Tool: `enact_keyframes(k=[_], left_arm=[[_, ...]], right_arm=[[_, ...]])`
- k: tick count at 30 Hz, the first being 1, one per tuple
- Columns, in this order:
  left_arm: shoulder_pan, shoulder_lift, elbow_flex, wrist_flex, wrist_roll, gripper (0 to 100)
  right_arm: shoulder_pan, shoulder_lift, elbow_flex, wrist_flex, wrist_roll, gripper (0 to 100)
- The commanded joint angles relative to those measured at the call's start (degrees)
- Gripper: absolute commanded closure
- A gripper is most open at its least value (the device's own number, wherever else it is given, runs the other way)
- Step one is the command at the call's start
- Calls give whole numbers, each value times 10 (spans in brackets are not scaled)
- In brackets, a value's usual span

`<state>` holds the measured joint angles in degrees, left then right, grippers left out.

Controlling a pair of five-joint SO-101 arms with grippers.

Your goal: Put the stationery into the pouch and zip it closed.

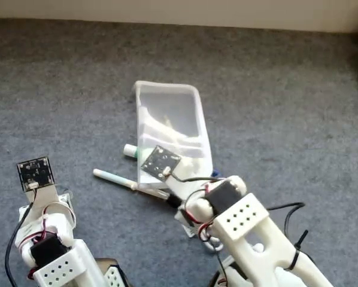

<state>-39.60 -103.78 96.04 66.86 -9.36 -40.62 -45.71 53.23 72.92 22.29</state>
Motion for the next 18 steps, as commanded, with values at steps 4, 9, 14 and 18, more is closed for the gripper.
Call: enact_keyframes(k=[4, 9, 14, 18], left_arm=[[6, -5, 11, -11, 4, 791], [6, -5, 11, -11, 4, 791], [6, -5, 11, -11, 4, 791], [6, -5, 11, -11, 4, 791]], right_arm=[[-44, 80, -12, -93, -22, 803], [-47, 162, -13, -142, -25, 803], [-47, 195, -14, -175, -29, 803], [-45, 208, -13, -206, -29, 803]])
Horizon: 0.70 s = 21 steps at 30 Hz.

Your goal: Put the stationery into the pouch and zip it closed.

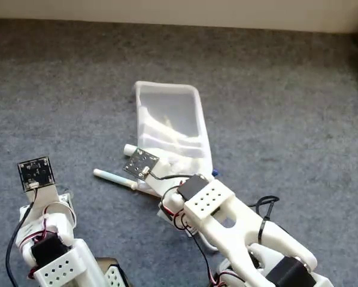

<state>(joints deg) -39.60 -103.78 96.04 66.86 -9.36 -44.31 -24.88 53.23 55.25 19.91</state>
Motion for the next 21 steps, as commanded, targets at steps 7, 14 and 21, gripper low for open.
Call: enact_keyframes(k=[7, 14, 21], left_arm=[[6, -5, 11, -11, 4, 791], [6, -5, 11, -11, 4, 791], [6, -5, 11, -11, 4, 791]], right_arm=[[-7, 44, -12, -61, -5, 804], [-7, 67, -13, -65, -5, 881], [-7, 65, -13, -56, -6, 941]])
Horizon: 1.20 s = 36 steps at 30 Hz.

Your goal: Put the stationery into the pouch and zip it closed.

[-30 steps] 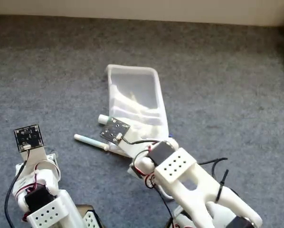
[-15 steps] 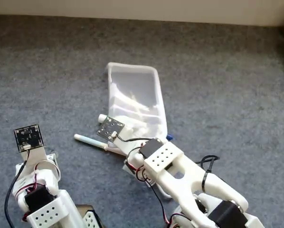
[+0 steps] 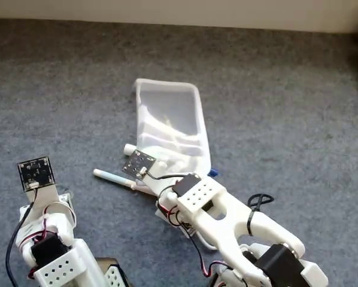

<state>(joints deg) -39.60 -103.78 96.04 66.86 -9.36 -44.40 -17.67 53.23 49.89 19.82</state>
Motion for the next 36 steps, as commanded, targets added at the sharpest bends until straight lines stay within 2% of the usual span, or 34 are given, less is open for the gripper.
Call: enact_keyframes(k=[1, 15, 21, 25, 30, 36], left_arm=[[6, -5, 11, -11, 4, 791], [3, -6, 1, -12, 8, 761], [13, -6, -58, 4, 9, 761], [65, -6, -102, 8, 59, 752], [144, -6, -156, 34, 142, 662], [201, -6, -190, 34, 147, 671]], right_arm=[[-7, -14, -13, 5, -5, 947], [-7, -216, 23, 17, -25, 994], [20, -251, 19, 43, -73, 994], [22, -263, -44, 96, -78, 994], [23, -263, -95, 119, -91, 994], [24, -268, -98, 121, -113, 994]])
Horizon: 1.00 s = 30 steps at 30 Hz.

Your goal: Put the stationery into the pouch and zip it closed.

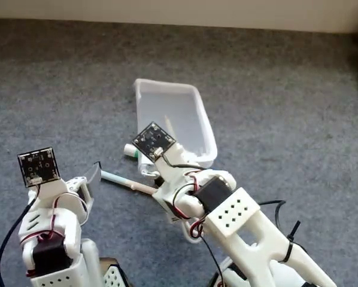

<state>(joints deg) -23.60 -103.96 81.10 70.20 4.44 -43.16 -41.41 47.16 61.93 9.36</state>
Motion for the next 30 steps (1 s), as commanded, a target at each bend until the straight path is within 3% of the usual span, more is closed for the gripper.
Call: enact_keyframes(k=[1, 30], left_arm=[[49, -4, -41, 1, 9, 671], [229, -1, -107, 1, 6, 671]], right_arm=[[12, -30, -37, 0, -9, 994], [37, -30, -36, -18, -10, 994]])
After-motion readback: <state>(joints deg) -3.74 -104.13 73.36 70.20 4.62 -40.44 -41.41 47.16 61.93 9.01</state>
